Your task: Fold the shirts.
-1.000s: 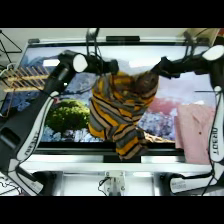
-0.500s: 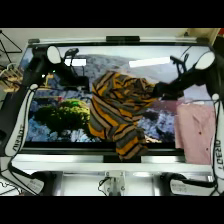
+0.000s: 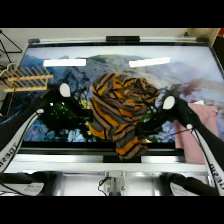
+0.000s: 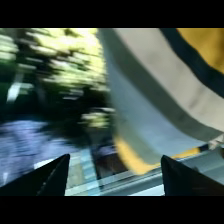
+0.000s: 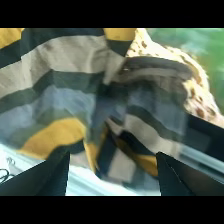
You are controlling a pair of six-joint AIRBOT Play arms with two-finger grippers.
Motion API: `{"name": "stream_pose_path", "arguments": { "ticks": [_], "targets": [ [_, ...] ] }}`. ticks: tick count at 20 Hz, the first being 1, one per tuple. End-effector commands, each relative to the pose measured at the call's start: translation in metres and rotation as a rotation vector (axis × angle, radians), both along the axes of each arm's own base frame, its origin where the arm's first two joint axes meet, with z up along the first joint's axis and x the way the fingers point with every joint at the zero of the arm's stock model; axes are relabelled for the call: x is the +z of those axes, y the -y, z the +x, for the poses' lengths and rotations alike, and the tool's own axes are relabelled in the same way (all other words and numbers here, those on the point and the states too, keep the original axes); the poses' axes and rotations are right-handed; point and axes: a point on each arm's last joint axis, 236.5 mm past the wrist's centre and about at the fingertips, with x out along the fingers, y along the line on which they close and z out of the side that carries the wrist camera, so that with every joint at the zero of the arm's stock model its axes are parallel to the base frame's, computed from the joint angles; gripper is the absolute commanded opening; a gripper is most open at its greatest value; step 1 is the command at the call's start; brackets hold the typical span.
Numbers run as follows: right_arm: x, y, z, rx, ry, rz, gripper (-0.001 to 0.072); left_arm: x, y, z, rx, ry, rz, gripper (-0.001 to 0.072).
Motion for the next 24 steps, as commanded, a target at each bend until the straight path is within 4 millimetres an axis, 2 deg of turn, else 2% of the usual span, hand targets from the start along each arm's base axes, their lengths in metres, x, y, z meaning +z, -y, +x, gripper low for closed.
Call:
{"name": "stream_pose_path", "arguments": {
  "ticks": [1, 4, 5, 6, 7, 8, 9, 10, 12, 13, 14, 15, 16, 17, 18, 19, 20, 21, 22, 23, 24],
  "targets": [
    [-0.016, -0.020, -0.004, 0.013, 0.043, 0.010, 0.0636, -0.023, 0.029, -0.015, 0.020, 0.017, -0.066, 0.0684],
    [-0.028, -0.026, 0.002, -0.036, 0.031, -0.002, 0.0634, -0.031, 0.042, -0.018, 0.009, 0.031, -0.075, 0.0684],
    [-0.032, -0.029, 0.003, -0.047, 0.024, 0.003, 0.0578, -0.034, 0.047, -0.019, 0.009, 0.025, -0.080, 0.0683],
    [-0.033, -0.032, 0.005, -0.061, 0.024, 0.014, 0.0326, -0.037, 0.051, -0.020, 0.013, 0.022, -0.088, 0.0682],
    [-0.031, -0.036, 0.008, -0.076, 0.027, 0.029, 0.0096, -0.038, 0.055, -0.019, 0.020, 0.026, -0.099, 0.0642],
    [-0.028, -0.040, 0.010, -0.082, 0.027, 0.045, 0.0057, -0.038, 0.057, -0.016, 0.026, 0.038, -0.106, 0.0381],
    [-0.021, -0.042, 0.014, -0.073, 0.043, 0.057, 0.0056, -0.035, 0.058, -0.013, 0.024, 0.045, -0.109, 0.0041],
    [-0.010, -0.045, 0.020, -0.046, 0.076, 0.074, 0.0056, -0.028, 0.058, -0.009, 0.000, 0.066, -0.121, 0.0053],
    [0.033, -0.049, 0.039, 0.069, 0.203, 0.113, 0.0056, 0.003, 0.058, 0.007, -0.057, 0.140, -0.152, 0.0052],
    [0.065, -0.047, 0.054, 0.119, 0.300, 0.110, 0.0055, 0.029, 0.057, 0.018, -0.084, 0.203, -0.168, 0.0052],
    [0.100, -0.043, 0.070, 0.152, 0.413, 0.095, 0.0056, 0.065, 0.054, 0.033, -0.108, 0.299, -0.180, 0.0052],
    [0.147, -0.039, 0.088, 0.174, 0.563, 0.082, 0.0056, 0.106, 0.050, 0.047, -0.119, 0.402, -0.187, 0.0052],
    [0.203, -0.035, 0.104, 0.172, 0.730, 0.077, 0.0056, 0.158, 0.045, 0.058, -0.122, 0.528, -0.206, 0.0052],
    [0.261, -0.033, 0.112, 0.154, 0.896, 0.092, 0.0056, 0.214, 0.044, 0.061, -0.125, 0.651, -0.247, 0.0052],
    [0.326, -0.032, 0.113, 0.125, 1.076, 0.125, 0.0056, 0.279, 0.041, 0.057, -0.133, 0.797, -0.302, 0.0052],
    [0.385, -0.029, 0.105, 0.091, 1.235, 0.168, 0.0056, 0.340, 0.041, 0.043, -0.165, 0.935, -0.362, 0.0052],
    [0.439, -0.025, 0.091, 0.050, 1.380, 0.213, 0.0055, 0.400, 0.040, 0.019, -0.199, 1.072, -0.431, 0.0052],
    [0.491, -0.017, 0.072, -0.007, 1.515, 0.263, 0.0055, 0.450, 0.034, -0.005, -0.200, 1.184, -0.489, 0.0052],
    [0.534, -0.007, 0.048, -0.072, 1.628, 0.320, 0.0055, 0.495, 0.025, -0.033, -0.200, 1.291, -0.547, 0.0052],
    [0.567, 0.001, 0.026, -0.123, 1.711, 0.371, 0.0055, 0.533, 0.013, -0.059, -0.183, 1.382, -0.604, 0.0052],
    [0.592, 0.010, 0.003, -0.170, 1.777, 0.423, 0.0055, 0.562, 0.001, -0.081, -0.156, 1.451, -0.655, 0.0052]
  ]
}}
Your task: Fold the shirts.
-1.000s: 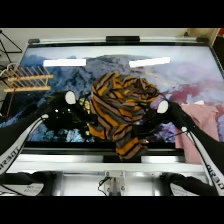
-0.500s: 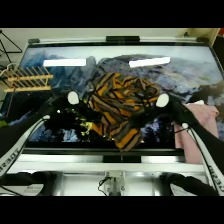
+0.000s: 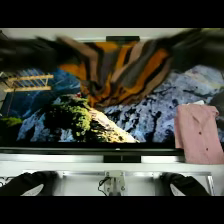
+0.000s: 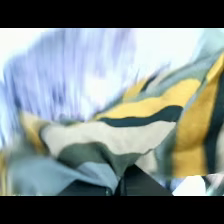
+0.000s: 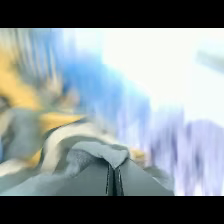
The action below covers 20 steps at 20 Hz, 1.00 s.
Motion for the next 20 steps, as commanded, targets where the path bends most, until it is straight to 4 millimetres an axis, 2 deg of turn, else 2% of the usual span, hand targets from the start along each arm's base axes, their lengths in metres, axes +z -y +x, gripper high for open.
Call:
{"name": "stream_pose_path", "arguments": {
  "ticks": [1, 2, 3, 5, 6, 7, 9, 12, 14, 15, 16, 18, 19, 20],
  "targets": [
    [0.130, 0.035, -0.088, -0.044, 0.339, 0.255, 0.0055, 0.135, -0.047, -0.094, 0.001, 0.318, -0.231, 0.0052],
    [0.138, 0.039, -0.102, -0.039, 0.356, 0.288, 0.0055, 0.150, -0.056, -0.107, 0.009, 0.356, -0.277, 0.0051],
    [0.140, 0.041, -0.112, -0.037, 0.348, 0.309, 0.0055, 0.158, -0.062, -0.117, 0.011, 0.378, -0.296, 0.0052],
    [0.123, 0.041, -0.112, -0.046, 0.267, 0.297, 0.0055, 0.149, -0.062, -0.115, 0.013, 0.356, -0.264, 0.0052],
    [0.104, 0.042, -0.103, -0.069, 0.191, 0.268, 0.0055, 0.133, -0.057, -0.106, 0.013, 0.315, -0.228, 0.0052],
    [0.076, 0.044, -0.090, -0.103, 0.079, 0.226, 0.0056, 0.115, -0.053, -0.091, 0.026, 0.272, -0.179, 0.0052],
    [0.005, 0.045, -0.065, -0.161, -0.191, 0.097, 0.0056, 0.064, -0.046, -0.045, 0.086, 0.174, -0.052, 0.0052],
    [-0.115, 0.050, -0.033, -0.222, -0.604, -0.150, 0.0056, -0.031, -0.027, 0.033, 0.150, 0.007, 0.135, 0.0052],
    [-0.188, 0.049, -0.007, -0.251, -0.794, -0.243, 0.0056, -0.114, -0.001, 0.076, 0.135, -0.156, 0.238, 0.0052],
    [-0.225, 0.044, 0.005, -0.251, -0.868, -0.266, 0.0056, -0.162, 0.012, 0.095, 0.121, -0.248, 0.289, 0.0052],
    [-0.266, 0.041, 0.018, -0.261, -0.929, -0.287, 0.0056, -0.211, 0.025, 0.111, 0.106, -0.342, 0.335, 0.0053],
    [-0.342, 0.039, 0.039, -0.291, -1.015, -0.324, 0.0056, -0.302, 0.046, 0.128, 0.075, -0.519, 0.399, 0.0056],
    [-0.374, 0.041, 0.043, -0.304, -1.061, -0.355, 0.0056, -0.340, 0.051, 0.131, 0.074, -0.603, 0.416, 0.0105],
    [-0.402, 0.043, 0.042, -0.308, -1.124, -0.387, 0.0056, -0.374, 0.052, 0.127, 0.089, -0.705, 0.431, 0.0304]
  ]
}}
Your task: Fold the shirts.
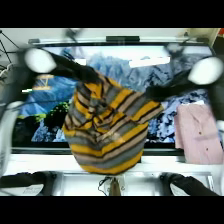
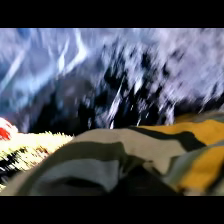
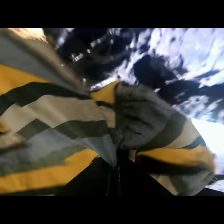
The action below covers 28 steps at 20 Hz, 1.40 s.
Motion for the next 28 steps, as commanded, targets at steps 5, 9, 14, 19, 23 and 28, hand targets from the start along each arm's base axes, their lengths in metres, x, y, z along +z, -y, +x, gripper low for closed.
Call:
{"name": "stream_pose_path", "arguments": {
  "ticks": [5, 9, 14, 19, 23, 28],
  "targets": [
    [-0.134, 0.007, 0.007, 0.030, -0.241, -0.117, 0.0056, -0.147, -0.060, -0.027, 0.060, -0.489, 0.273, 0.0687],
    [-0.134, 0.015, 0.007, 0.053, -0.235, -0.159, 0.0056, -0.113, -0.122, -0.032, 0.140, -0.481, 0.333, 0.0686],
    [-0.134, 0.015, 0.008, 0.058, -0.232, -0.158, 0.0056, -0.179, -0.099, -0.077, 0.083, -0.583, 0.333, 0.0686],
    [-0.134, 0.015, 0.008, 0.061, -0.231, -0.157, 0.0056, -0.210, -0.061, -0.054, 0.071, -0.413, 0.262, 0.0686],
    [-0.134, 0.015, 0.008, 0.060, -0.229, -0.156, 0.0056, -0.225, -0.063, -0.029, 0.087, -0.332, 0.271, 0.0519],
    [-0.124, 0.014, 0.012, 0.110, -0.184, -0.159, 0.0056, -0.174, -0.074, -0.007, 0.041, -0.231, 0.319, 0.0052]
  ]
}}
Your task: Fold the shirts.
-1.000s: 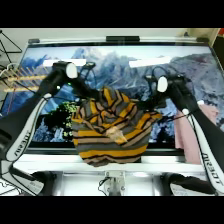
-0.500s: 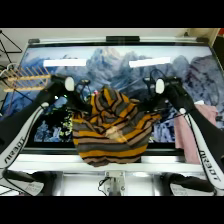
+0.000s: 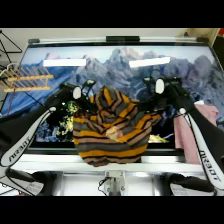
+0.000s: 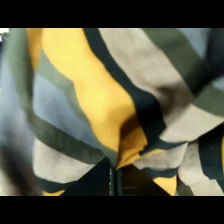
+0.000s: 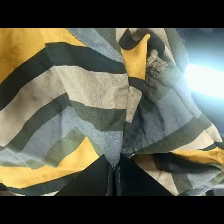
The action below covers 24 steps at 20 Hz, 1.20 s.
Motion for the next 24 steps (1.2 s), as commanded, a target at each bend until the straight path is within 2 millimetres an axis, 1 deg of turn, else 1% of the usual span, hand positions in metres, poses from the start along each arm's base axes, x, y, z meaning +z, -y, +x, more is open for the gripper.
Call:
{"name": "stream_pose_path", "arguments": {
  "ticks": [1, 2, 3, 4, 5, 6, 7, 8, 9, 10, 11, 12, 13, 14, 15, 16, 17, 18, 19, 20, 21, 22, 23, 24],
  "targets": [
    [0.020, 0.003, 0.010, 0.063, 0.077, -0.009, 0.0056, 0.063, -0.013, 0.029, -0.074, 0.146, 0.060, 0.0052],
    [0.042, 0.009, 0.021, 0.072, 0.149, -0.033, 0.0056, 0.105, -0.022, 0.044, -0.079, 0.244, 0.093, 0.0052],
    [0.071, 0.017, 0.035, 0.073, 0.236, -0.064, 0.0056, 0.160, -0.033, 0.060, -0.066, 0.370, 0.120, 0.0052],
    [0.114, 0.027, 0.052, 0.067, 0.362, -0.097, 0.0056, 0.219, -0.042, 0.069, -0.043, 0.497, 0.123, 0.0052],
    [0.162, 0.037, 0.067, 0.046, 0.499, -0.115, 0.0057, 0.289, -0.050, 0.072, -0.009, 0.644, 0.095, 0.0052],
    [0.223, 0.046, 0.078, 0.000, 0.662, -0.102, 0.0057, 0.354, -0.057, 0.066, 0.027, 0.775, 0.036, 0.0052],
    [0.284, 0.056, 0.083, -0.047, 0.827, -0.073, 0.0057, 0.421, -0.067, 0.051, 0.088, 0.908, -0.046, 0.0052],
    [0.347, 0.067, 0.079, -0.101, 0.999, -0.033, 0.0057, 0.475, -0.081, 0.032, 0.154, 1.019, -0.131, 0.0052],
    [0.411, 0.081, 0.066, -0.174, 1.175, 0.020, 0.0056, 0.521, -0.095, 0.007, 0.213, 1.118, -0.222, 0.0052],
    [0.465, 0.096, 0.045, -0.240, 1.325, 0.069, 0.0056, 0.549, -0.110, -0.018, 0.263, 1.180, -0.290, 0.0052],
    [0.501, 0.108, 0.020, -0.282, 1.427, 0.099, 0.0056, 0.566, -0.126, -0.043, 0.309, 1.219, -0.340, 0.0052],
    [0.525, 0.120, -0.006, -0.311, 1.494, 0.108, 0.0056, 0.572, -0.141, -0.065, 0.344, 1.232, -0.365, 0.0052],
    [0.535, 0.128, -0.028, -0.330, 1.517, 0.105, 0.0056, 0.569, -0.156, -0.085, 0.382, 1.226, -0.376, 0.0052],
    [0.531, 0.134, -0.046, -0.351, 1.492, 0.095, 0.0056, 0.559, -0.168, -0.101, 0.424, 1.196, -0.379, 0.0051],
    [0.517, 0.139, -0.059, -0.375, 1.426, 0.085, 0.0056, 0.536, -0.179, -0.112, 0.470, 1.132, -0.361, 0.0052],
    [0.488, 0.142, -0.068, -0.397, 1.303, 0.065, 0.0056, 0.506, -0.187, -0.120, 0.506, 1.048, -0.325, 0.0051],
    [0.450, 0.144, -0.073, -0.414, 1.150, 0.036, 0.0056, 0.464, -0.192, -0.124, 0.536, 0.936, -0.274, 0.0051],
    [0.402, 0.141, -0.077, -0.414, 0.966, 0.008, 0.0056, 0.421, -0.193, -0.126, 0.555, 0.836, -0.232, 0.0052],
    [0.355, 0.134, -0.081, -0.399, 0.796, -0.006, 0.0056, 0.370, -0.191, -0.125, 0.580, 0.730, -0.197, 0.0051],
    [0.305, 0.120, -0.082, -0.358, 0.628, 0.000, 0.0056, 0.318, -0.188, -0.125, 0.605, 0.632, -0.174, 0.0052],
    [0.258, 0.101, -0.081, -0.309, 0.493, 0.038, 0.0056, 0.261, -0.181, -0.125, 0.621, 0.535, -0.164, 0.0052],
    [0.214, 0.084, -0.078, -0.283, 0.393, 0.082, 0.0056, 0.205, -0.170, -0.126, 0.640, 0.445, -0.180, 0.0052],
    [0.167, 0.067, -0.075, -0.273, 0.309, 0.135, 0.0056, 0.160, -0.159, -0.130, 0.655, 0.370, -0.204, 0.0052],
    [0.126, 0.056, -0.075, -0.282, 0.249, 0.171, 0.0056, 0.120, -0.150, -0.135, 0.678, 0.304, -0.228, 0.0052]
  ]
}}
